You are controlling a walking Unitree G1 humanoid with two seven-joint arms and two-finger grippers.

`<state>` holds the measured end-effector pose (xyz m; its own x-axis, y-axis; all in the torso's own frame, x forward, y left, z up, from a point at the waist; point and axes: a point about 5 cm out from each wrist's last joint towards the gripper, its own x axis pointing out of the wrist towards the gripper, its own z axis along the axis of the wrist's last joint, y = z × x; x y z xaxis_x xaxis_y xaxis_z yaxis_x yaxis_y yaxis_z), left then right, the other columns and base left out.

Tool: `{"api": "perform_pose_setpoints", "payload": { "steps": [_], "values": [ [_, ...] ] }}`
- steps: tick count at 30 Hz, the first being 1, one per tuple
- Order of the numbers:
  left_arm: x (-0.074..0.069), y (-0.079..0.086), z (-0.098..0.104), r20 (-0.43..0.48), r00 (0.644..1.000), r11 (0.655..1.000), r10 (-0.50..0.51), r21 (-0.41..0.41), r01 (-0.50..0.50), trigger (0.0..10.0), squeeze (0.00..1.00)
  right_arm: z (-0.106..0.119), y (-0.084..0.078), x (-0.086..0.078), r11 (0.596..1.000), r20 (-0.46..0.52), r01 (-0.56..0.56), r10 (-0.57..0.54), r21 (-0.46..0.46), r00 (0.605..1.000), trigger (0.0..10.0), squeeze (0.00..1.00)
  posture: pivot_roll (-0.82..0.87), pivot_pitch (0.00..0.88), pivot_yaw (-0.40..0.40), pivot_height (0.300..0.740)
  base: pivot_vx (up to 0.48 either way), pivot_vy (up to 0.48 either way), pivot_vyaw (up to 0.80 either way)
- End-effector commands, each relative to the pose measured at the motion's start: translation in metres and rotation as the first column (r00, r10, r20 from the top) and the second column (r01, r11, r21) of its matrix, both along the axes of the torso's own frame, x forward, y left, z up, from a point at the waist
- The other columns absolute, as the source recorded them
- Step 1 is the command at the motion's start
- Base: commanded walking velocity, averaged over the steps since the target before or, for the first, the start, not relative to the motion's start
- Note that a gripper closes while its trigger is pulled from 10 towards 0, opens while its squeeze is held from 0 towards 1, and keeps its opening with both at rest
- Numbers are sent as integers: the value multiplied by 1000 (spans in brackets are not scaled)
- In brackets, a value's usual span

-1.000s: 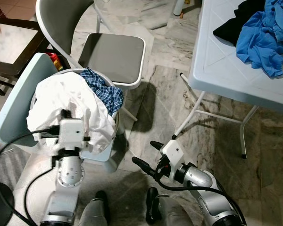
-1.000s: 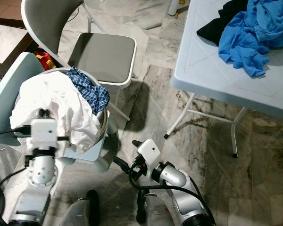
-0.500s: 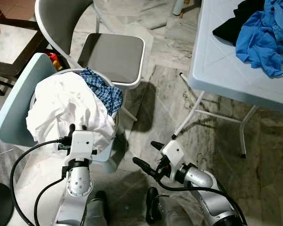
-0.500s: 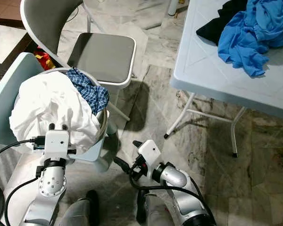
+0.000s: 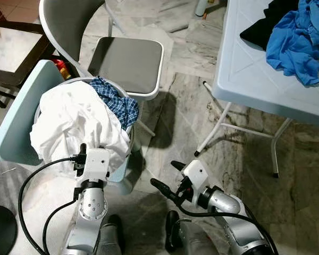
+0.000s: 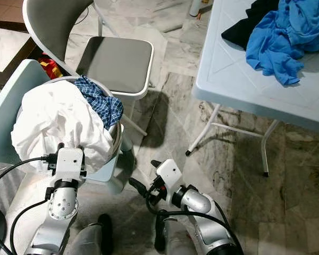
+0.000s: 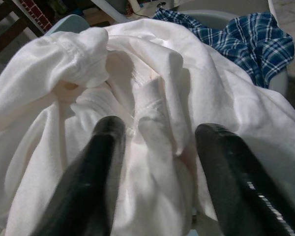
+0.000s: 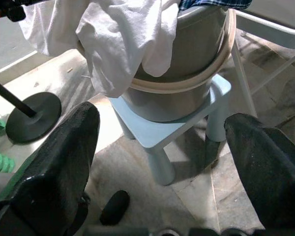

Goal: Hang hanger

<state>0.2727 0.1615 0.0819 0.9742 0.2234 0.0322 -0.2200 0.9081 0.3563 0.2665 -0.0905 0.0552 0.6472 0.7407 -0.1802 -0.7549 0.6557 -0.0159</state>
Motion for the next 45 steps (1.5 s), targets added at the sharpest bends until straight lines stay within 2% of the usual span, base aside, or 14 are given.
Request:
{"api": "perform_pose_setpoints", "payload": {
  "steps": [1,2,3,4,5,7,8,29,45],
  "values": [
    [-4,3,-12,-57,998,1000,18,1,-18,10000,1000,-6,-2,-5,1000,-19,-1,0,-15,1000,10000,0,-79,329,-62,740,0,0,0],
    [-4,3,-12,-57,998,1000,18,1,-18,10000,1000,-6,-2,-5,1000,-19,-1,0,-15,1000,10000,0,-79,329,-62,740,0,0,0],
    [-4,3,-16,-76,997,1000,16,-2,-17,7333,1000,-5,-3,-4,1000,-18,1,-1,-16,1000,10000,0,-80,328,-62,740,0,0,0],
    [-4,3,-17,-81,997,1000,16,-4,-16,5333,1000,-5,-3,-4,1000,-17,1,-1,-17,1000,10000,0,-80,328,-62,740,0,0,0],
    [-4,3,-18,-86,996,1000,14,-9,-15,1216,714,-5,-4,-4,1000,-17,2,-2,-18,1000,10000,0,-80,328,-62,740,0,0,0],
    [-4,4,-19,-90,996,1000,12,-14,-13,1216,714,-5,-4,-4,1000,-16,3,-3,-20,1000,10000,0,-80,328,-62,740,0,0,0],
    [-3,4,-20,-92,996,1000,14,-18,-16,0,0,-6,-4,-4,1000,-16,3,-4,-22,1000,10000,0,-86,326,-64,740,0,0,0],
    [-1,10,-18,-69,997,999,33,-1,-33,0,0,-7,-4,-3,1000,-17,7,-7,-28,1000,10000,0,-80,321,-58,740,0,0,0],
    [2,5,-15,-52,999,1000,11,-7,-12,0,0,-8,-7,-4,999,-20,20,-21,-30,1000,10000,0,-89,322,-59,740,0,0,0]
  ]
}}
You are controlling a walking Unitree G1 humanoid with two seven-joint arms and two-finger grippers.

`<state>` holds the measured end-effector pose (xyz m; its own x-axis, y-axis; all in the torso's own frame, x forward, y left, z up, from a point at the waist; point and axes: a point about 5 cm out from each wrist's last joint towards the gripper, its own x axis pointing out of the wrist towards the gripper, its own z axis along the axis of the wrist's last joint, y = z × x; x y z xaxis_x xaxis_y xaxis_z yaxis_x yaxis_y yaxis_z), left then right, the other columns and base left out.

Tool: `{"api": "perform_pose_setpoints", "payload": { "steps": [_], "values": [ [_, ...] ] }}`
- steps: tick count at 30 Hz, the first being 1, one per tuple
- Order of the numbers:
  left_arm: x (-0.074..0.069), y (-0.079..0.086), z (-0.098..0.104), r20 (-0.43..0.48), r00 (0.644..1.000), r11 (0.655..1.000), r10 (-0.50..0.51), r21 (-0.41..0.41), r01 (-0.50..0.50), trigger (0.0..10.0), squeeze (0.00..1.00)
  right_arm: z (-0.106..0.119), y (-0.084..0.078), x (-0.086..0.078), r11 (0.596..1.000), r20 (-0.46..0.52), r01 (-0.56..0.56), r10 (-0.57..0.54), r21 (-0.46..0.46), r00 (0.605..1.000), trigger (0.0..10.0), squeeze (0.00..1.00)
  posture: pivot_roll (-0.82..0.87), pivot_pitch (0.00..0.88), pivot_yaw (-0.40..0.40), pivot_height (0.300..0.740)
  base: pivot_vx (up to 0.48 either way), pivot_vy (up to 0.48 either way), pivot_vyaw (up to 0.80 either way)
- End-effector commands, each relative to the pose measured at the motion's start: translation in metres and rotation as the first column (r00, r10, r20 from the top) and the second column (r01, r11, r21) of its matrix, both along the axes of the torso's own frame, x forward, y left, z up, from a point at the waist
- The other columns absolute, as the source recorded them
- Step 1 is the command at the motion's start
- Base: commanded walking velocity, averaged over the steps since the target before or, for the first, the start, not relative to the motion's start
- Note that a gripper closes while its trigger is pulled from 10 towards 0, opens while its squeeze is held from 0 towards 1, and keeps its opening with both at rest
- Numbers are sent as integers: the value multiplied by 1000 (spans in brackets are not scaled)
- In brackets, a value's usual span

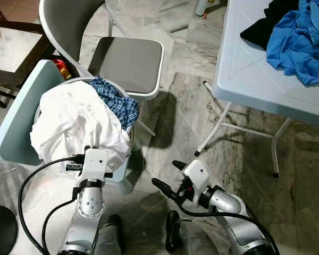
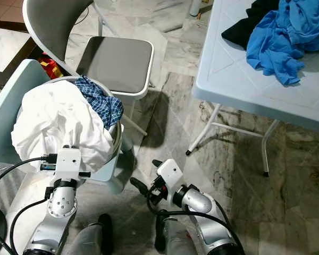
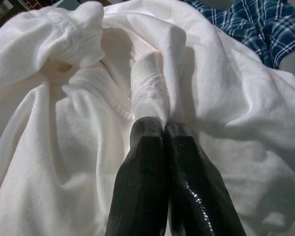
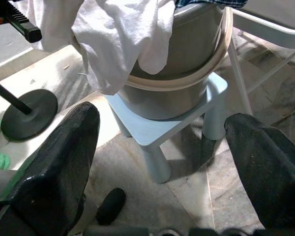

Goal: Hang hanger

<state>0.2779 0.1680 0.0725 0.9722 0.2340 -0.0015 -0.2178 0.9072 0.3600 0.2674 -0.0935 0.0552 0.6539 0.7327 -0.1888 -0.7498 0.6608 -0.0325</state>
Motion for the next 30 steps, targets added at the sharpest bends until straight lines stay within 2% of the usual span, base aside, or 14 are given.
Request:
{"api": "perform_pose_setpoints", "payload": {
  "steps": [1,4,6,7,9,10,15,16,18,22,23,24,28,30],
  "values": [
    [-2,-3,-3,-7,1000,1000,-2,-7,2,0,0,-8,-4,-5,1000,-27,12,-13,-13,1000,10000,0,-88,322,-59,740,0,0,0],
    [4,-6,7,30,999,1000,-14,-14,14,0,0,-8,-4,-4,1000,-26,11,-12,-14,1000,10000,0,-88,319,-59,740,0,0,0],
    [14,-13,23,103,993,998,-54,-10,56,0,0,-7,-3,-2,1000,-23,14,-14,-12,1000,10000,0,-86,314,-57,740,0,0,0],
    [14,-13,23,103,993,998,-54,-10,56,0,0,-7,-3,-2,1000,-23,14,-14,-12,1000,10000,0,-86,314,-57,740,0,0,0],
    [23,-19,43,187,978,996,-88,1,90,0,0,-7,-3,-2,1000,-20,16,-16,-11,1000,10000,0,-86,311,-57,740,0,0,0],
    [23,-19,43,187,978,996,-88,1,90,0,0,-7,-3,-2,1000,-20,16,-16,-11,1000,10000,0,-86,311,-57,740,0,0,0],
    [37,-41,86,352,917,980,-188,9,198,0,0,-7,-3,-1,1000,-17,22,-22,-13,1000,10000,0,-84,306,-55,740,0,0,0],
    [37,-41,86,352,917,980,-188,9,198,0,0,-7,-3,-1,1000,-17,22,-22,-13,1000,10000,0,-84,306,-55,740,0,0,0],
    [42,-55,105,414,880,965,-234,-14,263,0,0,-7,-2,0,1000,-15,22,-22,-13,1000,10000,0,-84,302,-54,740,0,0,0],
    [44,-66,122,471,846,950,-251,-47,308,0,0,-6,-1,1,1000,-11,23,-23,-13,1000,10000,0,-87,301,-55,740,0,0,0],
    [44,-67,126,489,836,947,-247,-63,316,0,0,-6,-1,2,1000,-10,24,-24,-13,1000,10000,0,-87,301,-55,740,0,0,0],
    [43,-70,138,538,809,935,-237,-101,341,0,0,-6,-1,1,1000,-10,24,-25,-14,1000,10000,0,-85,300,-56,740,0,0,0],
    [42,-69,147,572,788,933,-227,-104,344,0,0,-7,-1,1,1000,-11,24,-24,-14,1000,10000,0,-84,301,-59,740,0,0,0],
    [43,-59,156,599,778,947,-189,-99,307,0,0,-7,0,0,1000,-13,20,-20,-13,1000,10000,0,-81,302,-61,740,0,0,0]
  ]
}}
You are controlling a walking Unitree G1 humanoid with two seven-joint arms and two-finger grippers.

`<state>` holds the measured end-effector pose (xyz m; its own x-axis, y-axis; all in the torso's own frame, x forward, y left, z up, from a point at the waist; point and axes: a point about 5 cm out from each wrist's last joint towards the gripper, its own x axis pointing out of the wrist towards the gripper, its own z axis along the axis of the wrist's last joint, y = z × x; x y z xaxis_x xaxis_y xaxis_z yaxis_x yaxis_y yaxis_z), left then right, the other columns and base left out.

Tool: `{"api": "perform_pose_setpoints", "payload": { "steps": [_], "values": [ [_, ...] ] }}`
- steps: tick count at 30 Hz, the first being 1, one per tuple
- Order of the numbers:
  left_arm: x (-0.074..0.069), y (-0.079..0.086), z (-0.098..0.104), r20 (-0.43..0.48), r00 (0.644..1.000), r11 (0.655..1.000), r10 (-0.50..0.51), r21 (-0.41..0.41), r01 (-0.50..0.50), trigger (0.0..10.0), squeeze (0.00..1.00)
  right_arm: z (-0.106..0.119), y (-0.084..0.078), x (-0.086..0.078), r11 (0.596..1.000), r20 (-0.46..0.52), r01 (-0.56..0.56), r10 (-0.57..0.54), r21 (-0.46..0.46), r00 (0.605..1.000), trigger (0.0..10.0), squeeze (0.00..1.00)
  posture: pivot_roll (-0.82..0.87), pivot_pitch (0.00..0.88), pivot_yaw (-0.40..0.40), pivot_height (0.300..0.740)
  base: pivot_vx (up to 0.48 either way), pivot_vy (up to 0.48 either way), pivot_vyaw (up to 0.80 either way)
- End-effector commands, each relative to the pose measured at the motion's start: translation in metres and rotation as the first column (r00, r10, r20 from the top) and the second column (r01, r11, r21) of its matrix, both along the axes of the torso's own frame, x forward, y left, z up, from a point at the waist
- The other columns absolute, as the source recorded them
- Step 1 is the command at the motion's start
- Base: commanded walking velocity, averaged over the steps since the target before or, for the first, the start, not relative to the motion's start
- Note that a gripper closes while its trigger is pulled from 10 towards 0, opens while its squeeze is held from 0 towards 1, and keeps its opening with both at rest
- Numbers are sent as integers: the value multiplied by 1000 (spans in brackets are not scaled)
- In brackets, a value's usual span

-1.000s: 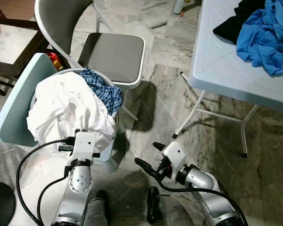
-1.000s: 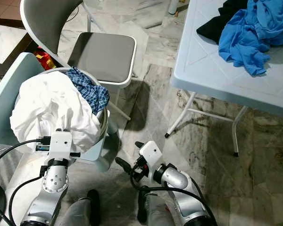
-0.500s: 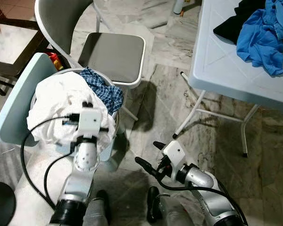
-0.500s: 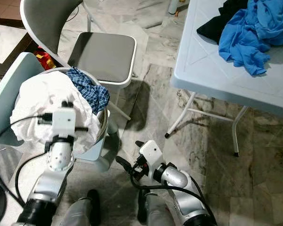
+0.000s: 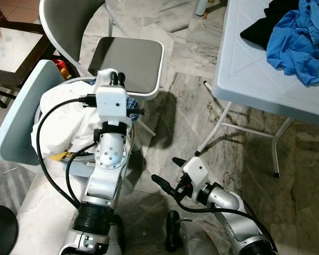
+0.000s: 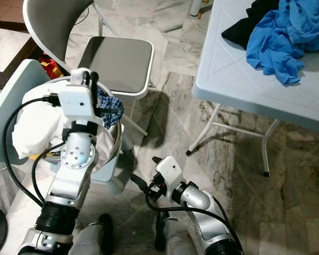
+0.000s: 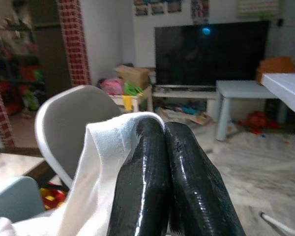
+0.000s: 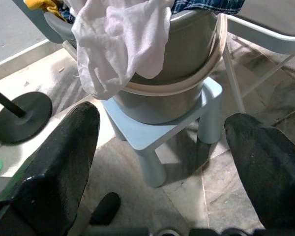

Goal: Hang hanger

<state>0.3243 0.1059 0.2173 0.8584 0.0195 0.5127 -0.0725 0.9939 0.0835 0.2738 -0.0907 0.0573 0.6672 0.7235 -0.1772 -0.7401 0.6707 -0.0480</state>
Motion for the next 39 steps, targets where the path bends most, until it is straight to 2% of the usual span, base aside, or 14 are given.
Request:
{"api": "perform_pose_setpoints", "payload": {
  "steps": [1,4,5,8,9,10,15,24,25,26,27,28,35,39],
  "values": [
    [-3,7,12,61,998,1000,29,-10,-29,0,0,-10,-3,-6,1000,-32,5,-6,-11,999,10000,0,-81,302,-61,740,0,0,0],
    [-5,26,8,60,992,993,114,9,-115,0,0,-10,-2,-6,1000,-32,3,-3,-11,999,10000,0,-79,304,-63,740,0,0,0],
    [-11,41,-3,29,983,983,180,23,-180,0,0,-9,-2,-6,1000,-32,1,-2,-11,999,10000,0,-78,306,-65,740,0,0,0],
    [-23,54,-23,-31,973,973,230,45,-228,0,0,-10,-3,-7,1000,-33,-1,0,-12,999,10000,0,-74,309,-69,740,0,0,0],
    [-34,62,-45,-103,960,965,261,58,-256,0,0,-10,-4,-7,1000,-38,-4,3,-15,999,10000,0,-69,312,-72,740,0,0,0],
    [-34,62,-45,-103,960,965,261,58,-256,0,0,-10,-4,-7,1000,-38,-4,3,-15,999,10000,0,-69,312,-72,740,0,0,0],
    [-61,74,-96,-272,904,944,331,78,-322,0,0,-12,-2,-7,999,-46,-26,25,-22,999,10000,0,-50,315,-89,740,0,0,0],
    [-66,89,-123,-362,860,932,361,120,-341,0,0,-11,-3,-5,999,-41,-34,33,-29,999,10000,0,-50,313,-95,740,0,0,0],
    [-65,89,-124,-366,859,933,359,123,-338,1176,0,-11,-3,-5,999,-41,-34,33,-30,999,10000,0,-55,311,-95,740,0,0,0],
    [-64,89,-125,-377,856,935,354,126,-331,4000,0,-11,-4,-5,999,-41,-34,32,-31,999,10000,0,-56,311,-94,740,0,0,0],
    [-63,89,-126,-385,855,938,347,121,-326,4745,0,-11,-4,-5,999,-41,-34,32,-31,999,10000,0,-56,311,-94,740,0,0,0],
    [-63,89,-126,-388,856,940,341,115,-322,10000,1000,-11,-4,-6,999,-41,-34,33,-31,999,10000,0,-58,310,-94,740,0,0,0],
    [-65,86,-119,-332,860,920,387,208,-333,10000,1000,-12,-2,-6,999,-41,-33,31,-29,999,10000,0,-55,311,-91,740,0,0,0],
    [-74,80,-121,-294,877,908,379,298,-293,10000,1000,-12,-1,-6,999,-42,-35,34,-28,999,10000,0,-48,315,-91,740,0,0,0]
  ]
}}
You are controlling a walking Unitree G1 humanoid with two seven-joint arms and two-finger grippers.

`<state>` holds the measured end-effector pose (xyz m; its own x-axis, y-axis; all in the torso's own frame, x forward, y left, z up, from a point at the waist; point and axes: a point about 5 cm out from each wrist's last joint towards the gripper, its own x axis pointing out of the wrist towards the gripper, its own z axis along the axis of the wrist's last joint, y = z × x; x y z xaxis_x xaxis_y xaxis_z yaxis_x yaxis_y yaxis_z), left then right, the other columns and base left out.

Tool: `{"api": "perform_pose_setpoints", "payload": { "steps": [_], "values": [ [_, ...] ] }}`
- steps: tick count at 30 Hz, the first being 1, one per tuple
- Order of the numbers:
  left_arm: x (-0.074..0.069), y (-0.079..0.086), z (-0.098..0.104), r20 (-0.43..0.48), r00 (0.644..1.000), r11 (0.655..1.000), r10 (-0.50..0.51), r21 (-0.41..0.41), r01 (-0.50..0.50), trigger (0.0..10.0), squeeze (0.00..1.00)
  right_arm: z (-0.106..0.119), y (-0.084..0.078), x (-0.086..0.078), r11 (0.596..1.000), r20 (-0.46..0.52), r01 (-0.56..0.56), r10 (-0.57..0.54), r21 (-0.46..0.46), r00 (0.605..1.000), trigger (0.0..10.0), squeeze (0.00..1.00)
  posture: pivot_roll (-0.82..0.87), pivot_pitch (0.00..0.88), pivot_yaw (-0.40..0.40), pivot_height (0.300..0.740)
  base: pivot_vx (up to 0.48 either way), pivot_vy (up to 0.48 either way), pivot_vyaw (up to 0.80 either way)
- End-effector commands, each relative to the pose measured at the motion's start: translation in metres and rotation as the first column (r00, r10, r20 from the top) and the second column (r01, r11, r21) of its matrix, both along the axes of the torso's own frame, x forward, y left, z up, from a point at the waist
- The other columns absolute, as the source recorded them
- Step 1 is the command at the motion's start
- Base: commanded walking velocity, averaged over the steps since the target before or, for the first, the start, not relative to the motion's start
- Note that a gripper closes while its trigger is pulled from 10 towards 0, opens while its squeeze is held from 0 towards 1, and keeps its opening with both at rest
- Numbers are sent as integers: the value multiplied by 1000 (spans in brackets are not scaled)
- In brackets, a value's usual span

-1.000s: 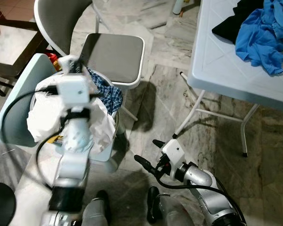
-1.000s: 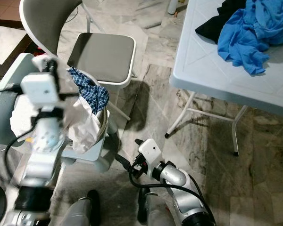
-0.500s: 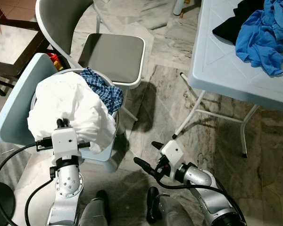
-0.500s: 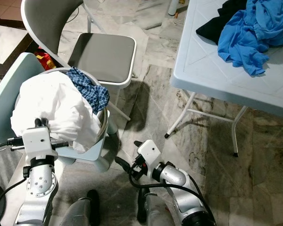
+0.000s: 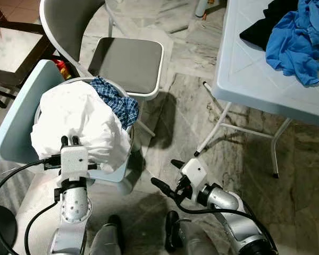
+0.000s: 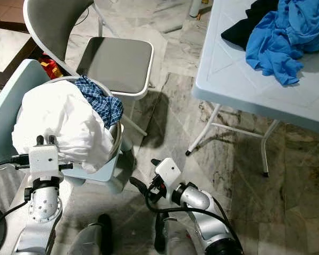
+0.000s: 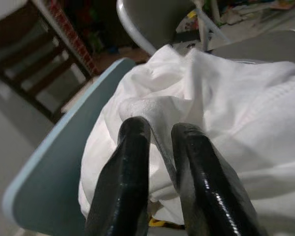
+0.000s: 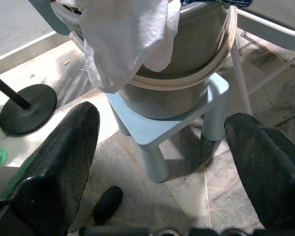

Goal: Hang hanger

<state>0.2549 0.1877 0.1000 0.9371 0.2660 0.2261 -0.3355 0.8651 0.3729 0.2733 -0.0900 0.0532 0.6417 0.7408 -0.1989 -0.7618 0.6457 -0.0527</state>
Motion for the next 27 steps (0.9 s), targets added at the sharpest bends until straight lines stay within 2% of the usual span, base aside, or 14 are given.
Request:
{"api": "perform_pose_setpoints", "payload": {
  "steps": [1,2,3,7,12,15,17,19,23,27],
  "values": [
    [-9,-2,-7,-24,1000,999,-17,26,18,10000,1000,-8,-2,-6,1000,-30,-3,3,-9,1000,10000,0,-43,317,-89,740,0,0,0],
    [-9,-2,-7,-24,1000,999,-17,26,18,10000,1000,-8,-2,-6,1000,-30,-3,3,-9,1000,10000,0,-43,317,-89,740,0,0,0],
    [-13,0,-13,-46,999,1000,-10,-13,10,10000,1000,-8,-2,-5,1000,-29,-3,3,-9,1000,10000,0,-40,316,-89,740,0,0,0],
    [-23,4,-21,-75,997,1000,3,-28,-5,10000,1000,-8,-1,-5,1000,-29,-4,4,-7,1000,10000,0,-35,317,-85,740,0,0,0],
    [-30,-2,-18,-71,997,999,-32,-25,30,10000,1000,-8,0,-5,1000,-29,-6,6,-6,1000,10000,0,-31,318,-84,740,0,0,0],
    [-38,2,-19,-94,995,996,-8,-88,0,10000,1000,-9,0,-5,1000,-31,-5,4,-4,1000,10000,0,-29,321,-79,740,0,0,0],
    [-36,6,-16,-87,996,991,16,-130,-27,10000,1000,-10,0,-6,1000,-34,-4,4,-4,999,10000,0,-27,320,-79,740,0,0,0],
    [-35,7,-15,-82,996,990,19,-135,-30,10000,1000,-10,0,-6,1000,-34,-4,4,-4,999,10000,0,-27,320,-79,740,0,0,0],
    [-28,9,6,5,998,973,63,-221,-61,10000,1000,-10,1,-5,1000,-36,-2,2,-4,999,10000,0,-28,317,-77,740,0,0,0],
    [-22,8,13,22,997,955,72,-289,-62,10000,1000,-10,0,-5,1000,-35,0,0,-4,999,10000,0,-27,315,-78,740,0,0,0]
  ]
}}
